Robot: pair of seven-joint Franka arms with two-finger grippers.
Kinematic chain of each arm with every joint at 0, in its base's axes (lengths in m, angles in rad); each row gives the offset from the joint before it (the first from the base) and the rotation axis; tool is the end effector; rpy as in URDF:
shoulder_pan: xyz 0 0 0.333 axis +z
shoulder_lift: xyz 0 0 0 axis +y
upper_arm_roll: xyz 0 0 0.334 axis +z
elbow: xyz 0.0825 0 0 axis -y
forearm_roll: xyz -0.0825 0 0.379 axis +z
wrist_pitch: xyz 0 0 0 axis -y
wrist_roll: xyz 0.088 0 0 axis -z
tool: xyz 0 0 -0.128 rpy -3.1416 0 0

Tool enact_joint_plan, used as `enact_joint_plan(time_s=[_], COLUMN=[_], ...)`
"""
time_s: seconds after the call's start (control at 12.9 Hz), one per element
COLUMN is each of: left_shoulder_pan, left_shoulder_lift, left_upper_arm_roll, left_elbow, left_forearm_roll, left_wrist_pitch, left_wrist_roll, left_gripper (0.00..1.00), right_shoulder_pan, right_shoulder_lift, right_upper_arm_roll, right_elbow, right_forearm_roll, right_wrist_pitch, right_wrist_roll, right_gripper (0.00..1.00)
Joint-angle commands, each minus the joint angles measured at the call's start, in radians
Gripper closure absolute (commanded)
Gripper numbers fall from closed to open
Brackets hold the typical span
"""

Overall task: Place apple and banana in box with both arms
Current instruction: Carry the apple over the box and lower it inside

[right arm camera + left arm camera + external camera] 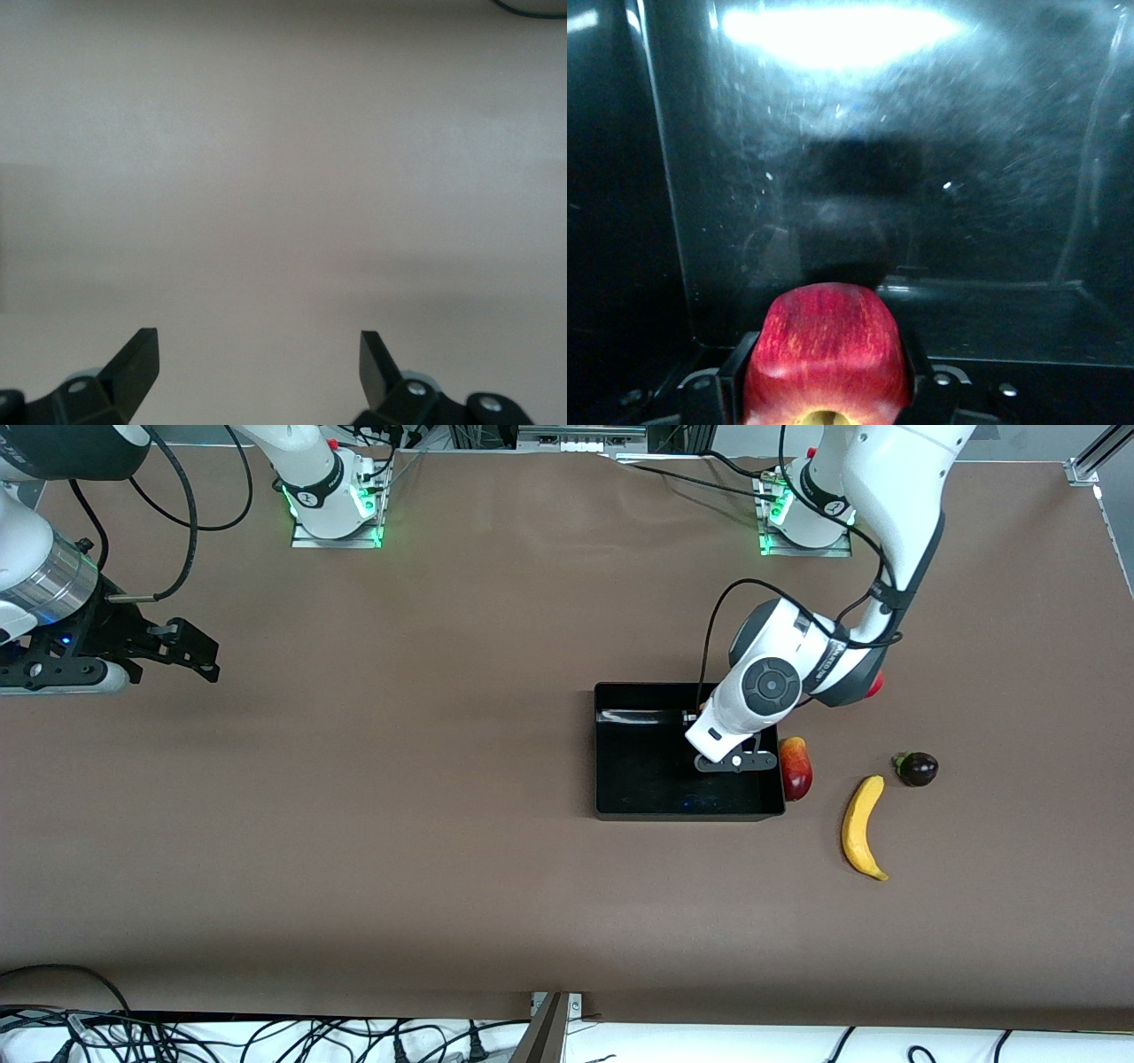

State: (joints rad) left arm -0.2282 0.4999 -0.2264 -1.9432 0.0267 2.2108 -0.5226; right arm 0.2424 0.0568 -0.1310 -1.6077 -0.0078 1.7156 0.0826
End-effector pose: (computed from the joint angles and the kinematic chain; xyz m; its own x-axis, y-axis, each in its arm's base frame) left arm 0.5383 -0.2583 0.2116 0.9702 0.0663 -0.2330 0.0610 -0.9977 -0.0300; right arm 0.5770 0.0657 0.5854 0.9982 0.0304 0.0526 0.0298 -0.9995 0.0109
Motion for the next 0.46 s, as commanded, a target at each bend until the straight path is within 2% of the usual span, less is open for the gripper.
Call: enact_joint_plan(time_s=[0.0,0.08,0.15,0.23,0.31,0.39], left_shoulder_pan=[0.003,0.003,0.003,0.004,0.006,0.007], left_shoulder_lift=[-0.006,0.008,0.012,0.022,0.022,0.016], left_upper_arm_roll=[0.006,0.006,0.006,0.006,0.006,0.009], left_elbow=[-0.026,-0.023,-0.022,-0.022,-0.019,-0.014], left_forearm_roll=[0.021,0.019,0.019,0.019,0.019,0.019], left_wrist_pitch=[0.023,0.026,0.032,0.032,0.032,0.027], left_wrist_roll=[-0.013,-0.014,-0.014,-0.014,-0.014,-0.013], left_gripper=[0.87,0.82,0.70,0.42,0.24,0.00], right_shoulder_pan=[-0.014,-0.012,-0.012,-0.012,-0.012,-0.012], right_shoulder_lift=[0.006,0.006,0.006,0.006,0.006,0.006], right_upper_arm_roll=[0.013,0.014,0.014,0.013,0.014,0.014], right_elbow=[0.020,0.022,0.022,0.020,0.022,0.022], right_forearm_roll=[-0.012,-0.012,-0.012,-0.011,-0.011,-0.012], right_wrist_pitch=[-0.005,-0.005,-0.005,-0.005,-0.005,-0.005], right_wrist_roll=[0.003,0.003,0.003,0.003,0.003,0.002], right_gripper=[0.00,0.00,0.00,0.00,0.00,0.00])
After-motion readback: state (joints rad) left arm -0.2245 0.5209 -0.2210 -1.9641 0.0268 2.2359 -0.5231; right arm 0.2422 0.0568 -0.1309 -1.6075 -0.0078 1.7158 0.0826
